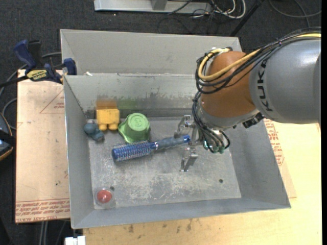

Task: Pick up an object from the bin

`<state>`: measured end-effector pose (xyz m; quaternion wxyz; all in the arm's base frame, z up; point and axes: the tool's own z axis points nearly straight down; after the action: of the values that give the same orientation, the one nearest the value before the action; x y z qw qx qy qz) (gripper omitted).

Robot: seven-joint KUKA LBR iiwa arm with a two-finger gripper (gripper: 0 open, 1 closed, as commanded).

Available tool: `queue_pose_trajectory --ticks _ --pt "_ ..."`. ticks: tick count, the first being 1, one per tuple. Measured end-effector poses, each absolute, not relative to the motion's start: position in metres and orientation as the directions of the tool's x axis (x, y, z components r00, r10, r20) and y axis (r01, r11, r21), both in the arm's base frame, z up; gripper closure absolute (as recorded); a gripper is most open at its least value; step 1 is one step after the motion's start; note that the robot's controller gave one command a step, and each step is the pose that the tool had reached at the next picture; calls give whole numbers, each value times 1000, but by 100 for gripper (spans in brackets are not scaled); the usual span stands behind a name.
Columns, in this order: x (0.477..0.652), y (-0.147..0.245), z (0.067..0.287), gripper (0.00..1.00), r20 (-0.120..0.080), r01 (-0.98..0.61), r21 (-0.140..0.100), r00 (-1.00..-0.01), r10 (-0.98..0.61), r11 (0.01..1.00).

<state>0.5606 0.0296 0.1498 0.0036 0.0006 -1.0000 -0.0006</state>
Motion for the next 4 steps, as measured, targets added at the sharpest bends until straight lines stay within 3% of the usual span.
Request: queue_pose_trajectory --ticks 1,2,3,4 --pt "606 103 75 0 -3 -272 -1 -962 -272 962" --pt "598 121 102 0 -6 -291 1 -957 -291 957" --pt "595 126 100 0 -3 -321 1 -947 -321 947" --pt "595 132 76 0 -7 -379 -1 -925 -379 925"
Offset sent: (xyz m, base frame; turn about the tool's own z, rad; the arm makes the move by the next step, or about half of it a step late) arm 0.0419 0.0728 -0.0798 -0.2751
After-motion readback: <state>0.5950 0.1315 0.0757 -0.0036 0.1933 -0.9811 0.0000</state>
